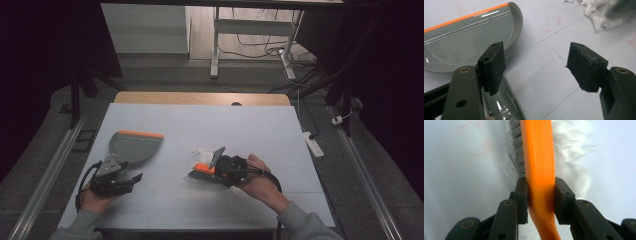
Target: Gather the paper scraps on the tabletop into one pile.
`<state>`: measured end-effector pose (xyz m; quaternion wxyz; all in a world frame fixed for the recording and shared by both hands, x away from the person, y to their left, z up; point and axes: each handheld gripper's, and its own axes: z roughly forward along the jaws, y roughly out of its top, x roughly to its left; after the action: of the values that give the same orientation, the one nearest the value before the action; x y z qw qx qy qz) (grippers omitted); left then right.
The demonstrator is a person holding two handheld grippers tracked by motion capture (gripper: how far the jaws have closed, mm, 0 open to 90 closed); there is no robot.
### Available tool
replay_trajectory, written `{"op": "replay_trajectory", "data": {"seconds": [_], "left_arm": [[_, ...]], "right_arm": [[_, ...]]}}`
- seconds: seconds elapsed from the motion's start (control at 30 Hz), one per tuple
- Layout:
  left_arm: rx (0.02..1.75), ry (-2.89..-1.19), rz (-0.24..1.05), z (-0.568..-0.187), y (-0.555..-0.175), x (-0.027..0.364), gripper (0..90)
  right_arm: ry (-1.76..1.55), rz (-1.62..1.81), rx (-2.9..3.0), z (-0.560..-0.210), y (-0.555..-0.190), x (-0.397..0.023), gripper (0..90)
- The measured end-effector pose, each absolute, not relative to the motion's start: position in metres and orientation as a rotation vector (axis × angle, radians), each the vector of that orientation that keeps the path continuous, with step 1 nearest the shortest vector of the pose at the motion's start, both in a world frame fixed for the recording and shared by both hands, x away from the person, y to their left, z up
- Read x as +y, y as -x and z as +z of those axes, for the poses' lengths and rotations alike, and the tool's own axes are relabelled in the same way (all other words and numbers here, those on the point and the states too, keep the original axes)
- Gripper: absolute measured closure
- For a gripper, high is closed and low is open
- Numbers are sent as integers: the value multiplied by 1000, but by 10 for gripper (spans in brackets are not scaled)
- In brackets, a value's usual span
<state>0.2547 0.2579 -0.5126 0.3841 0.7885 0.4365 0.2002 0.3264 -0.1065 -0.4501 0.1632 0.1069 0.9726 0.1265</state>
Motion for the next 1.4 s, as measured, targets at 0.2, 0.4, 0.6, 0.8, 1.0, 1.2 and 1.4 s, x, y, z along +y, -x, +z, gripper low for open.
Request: {"op": "replay_trajectory", "data": {"seconds": [0.2,0.4,0.6,0.8,1.0,1.2,1.4], "left_arm": [[1111,-2012,509,-513,-255,258,311],[1108,-2016,510,-513,-255,257,311],[1107,-2021,513,-513,-255,256,311],[1108,-2020,509,-513,-255,257,311],[1103,-2019,509,-513,-254,257,311],[1102,-2025,508,-514,-255,256,311],[1100,-2028,509,-514,-255,256,310]], "right_arm": [[-362,511,2738,-427,-328,-114,682],[-329,606,2819,-420,-309,-107,681],[-305,594,2892,-443,-305,-83,681],[-378,647,2928,-461,-324,-59,681],[-570,596,2890,-464,-352,-68,682],[-669,664,2796,-450,-358,-98,682],[-588,818,2779,-418,-338,-136,682]]}}
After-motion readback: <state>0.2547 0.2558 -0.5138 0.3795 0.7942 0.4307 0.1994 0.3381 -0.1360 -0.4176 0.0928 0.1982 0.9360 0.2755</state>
